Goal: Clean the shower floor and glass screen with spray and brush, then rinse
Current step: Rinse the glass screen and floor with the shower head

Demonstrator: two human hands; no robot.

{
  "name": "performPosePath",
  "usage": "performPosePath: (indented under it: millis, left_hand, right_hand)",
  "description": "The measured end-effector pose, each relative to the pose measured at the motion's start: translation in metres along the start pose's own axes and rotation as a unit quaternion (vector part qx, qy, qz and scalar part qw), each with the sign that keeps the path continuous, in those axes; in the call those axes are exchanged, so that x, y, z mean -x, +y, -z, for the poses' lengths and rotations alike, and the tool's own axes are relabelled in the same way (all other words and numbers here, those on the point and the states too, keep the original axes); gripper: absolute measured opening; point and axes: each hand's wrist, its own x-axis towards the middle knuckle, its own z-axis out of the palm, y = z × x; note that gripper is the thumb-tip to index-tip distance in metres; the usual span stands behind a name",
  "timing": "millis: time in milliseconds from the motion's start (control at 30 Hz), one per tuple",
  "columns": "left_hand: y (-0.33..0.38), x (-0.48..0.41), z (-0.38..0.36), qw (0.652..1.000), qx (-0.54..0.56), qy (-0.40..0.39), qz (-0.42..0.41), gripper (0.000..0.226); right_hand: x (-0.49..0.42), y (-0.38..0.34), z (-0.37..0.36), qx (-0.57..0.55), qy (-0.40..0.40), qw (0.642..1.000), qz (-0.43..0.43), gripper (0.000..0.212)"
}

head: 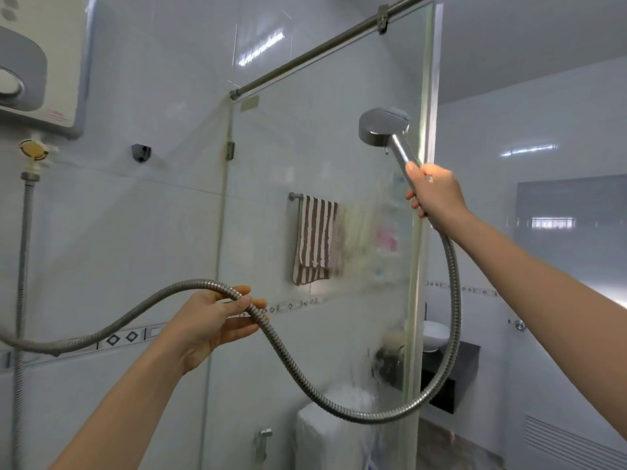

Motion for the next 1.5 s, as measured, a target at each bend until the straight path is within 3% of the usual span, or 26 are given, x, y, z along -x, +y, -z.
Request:
performPosePath:
  millis: [433,733,1100,1500]
  left_hand:
    - [0.005,-0.012,0.047,0.999,-0.007,0.035,-0.014,0.016]
    - [0.011,-0.009,0.094,0.997,-0.03,0.073,-0.021,0.014]
    - [-0.021,-0.002,0.149,0.989,-0.05,0.139,0.022,0.016]
    - [-0.069,0.005,0.158,0.979,-0.071,0.174,0.074,0.011]
  right_hand:
    - [-0.077,-0.027,-0.095,-0.084,0.031,0.996,-0.027,0.032]
    - [-0.087,-0.042,-0.191,-0.158,-0.004,0.987,-0.036,0.03]
    - [-0.042,-0.032,-0.3,-0.21,-0.088,0.971,-0.069,0.029]
    - [0.039,0.023,-0.328,-0.244,-0.157,0.949,-0.122,0.022]
